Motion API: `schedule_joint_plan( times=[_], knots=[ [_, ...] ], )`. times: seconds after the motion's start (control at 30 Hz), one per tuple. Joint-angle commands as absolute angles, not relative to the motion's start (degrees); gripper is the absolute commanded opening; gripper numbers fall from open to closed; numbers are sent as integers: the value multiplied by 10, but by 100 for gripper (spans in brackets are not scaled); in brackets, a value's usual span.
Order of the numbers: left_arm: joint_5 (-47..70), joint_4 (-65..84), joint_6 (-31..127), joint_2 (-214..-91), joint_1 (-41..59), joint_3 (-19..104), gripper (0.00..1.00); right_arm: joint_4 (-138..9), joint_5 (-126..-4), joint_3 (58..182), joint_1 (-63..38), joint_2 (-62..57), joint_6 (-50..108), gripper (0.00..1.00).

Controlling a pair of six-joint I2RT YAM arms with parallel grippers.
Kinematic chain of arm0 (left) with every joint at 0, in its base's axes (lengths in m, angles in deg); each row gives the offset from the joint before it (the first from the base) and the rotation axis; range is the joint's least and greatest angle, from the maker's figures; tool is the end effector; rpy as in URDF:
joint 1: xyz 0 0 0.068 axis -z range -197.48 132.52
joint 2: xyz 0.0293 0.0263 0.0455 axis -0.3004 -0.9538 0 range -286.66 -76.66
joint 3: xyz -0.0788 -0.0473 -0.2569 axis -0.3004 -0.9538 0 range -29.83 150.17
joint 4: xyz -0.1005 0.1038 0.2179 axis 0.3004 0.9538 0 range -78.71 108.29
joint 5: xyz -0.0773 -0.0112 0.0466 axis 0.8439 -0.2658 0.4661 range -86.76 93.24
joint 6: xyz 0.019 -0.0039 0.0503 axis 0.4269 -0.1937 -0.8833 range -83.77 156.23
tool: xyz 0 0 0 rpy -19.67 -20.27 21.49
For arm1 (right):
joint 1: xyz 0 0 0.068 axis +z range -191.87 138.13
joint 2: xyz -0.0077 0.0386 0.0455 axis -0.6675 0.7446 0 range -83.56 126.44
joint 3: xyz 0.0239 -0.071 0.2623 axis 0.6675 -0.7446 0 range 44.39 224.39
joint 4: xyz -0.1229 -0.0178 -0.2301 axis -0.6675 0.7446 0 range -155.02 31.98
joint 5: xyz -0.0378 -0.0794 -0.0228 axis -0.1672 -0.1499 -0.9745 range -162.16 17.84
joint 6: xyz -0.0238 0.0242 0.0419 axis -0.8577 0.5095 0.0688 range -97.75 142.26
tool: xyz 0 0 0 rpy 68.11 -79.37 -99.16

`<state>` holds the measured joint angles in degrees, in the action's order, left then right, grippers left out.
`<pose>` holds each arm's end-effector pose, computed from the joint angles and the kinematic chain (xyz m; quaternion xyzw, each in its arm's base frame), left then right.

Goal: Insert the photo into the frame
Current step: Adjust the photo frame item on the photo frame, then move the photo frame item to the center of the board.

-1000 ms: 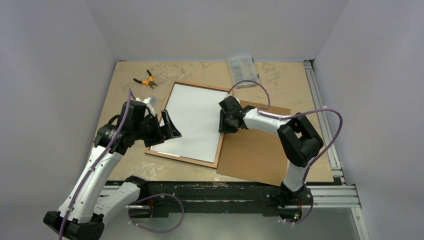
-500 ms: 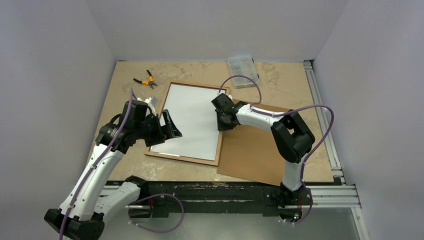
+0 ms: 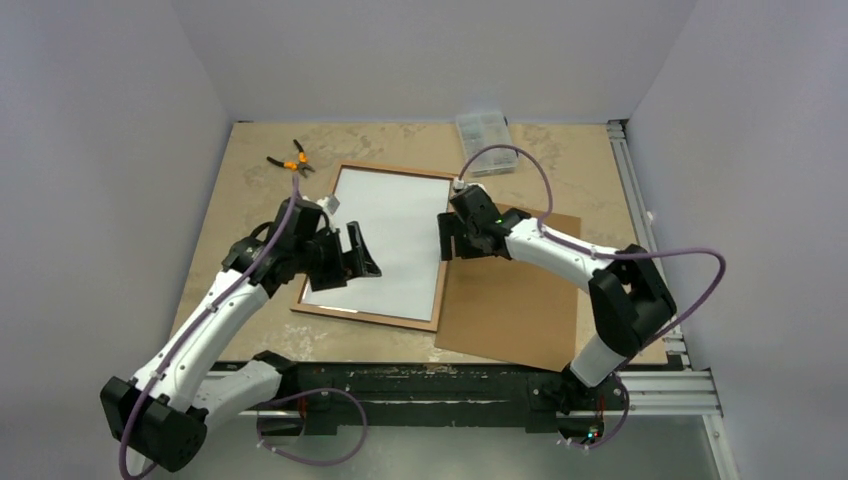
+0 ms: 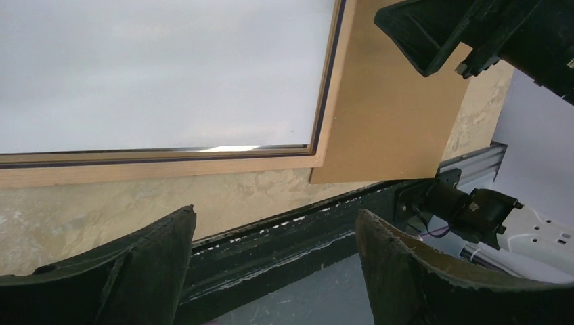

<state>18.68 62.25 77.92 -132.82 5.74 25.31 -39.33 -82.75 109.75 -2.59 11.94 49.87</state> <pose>0.1670 -0.0820 0.3031 -0.1072 0.9318 -0.2804 0.2042 0.2739 0.2156 0.2149 -0.0697 0.9496 0.0876 0.2927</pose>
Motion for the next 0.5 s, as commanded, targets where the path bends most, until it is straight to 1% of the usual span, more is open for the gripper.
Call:
schedule_joint_plan(
  times=[0.0,0.13,0.23,0.33,0.47],
  knots=[
    [188,541,808,-1376,113,255,86,-425,-737,1022,-96,55,527,75],
    [185,483,827,-1444,167,270,89,-448,-654,937,-227,-10,544,75],
    [172,457,834,-1507,209,297,90,-428,-623,899,-322,-48,532,76],
    [157,454,834,-1590,253,348,92,-387,-638,895,-393,-71,512,77],
    [131,453,828,-1686,310,430,93,-338,-690,906,-473,-86,499,78]
  ],
)
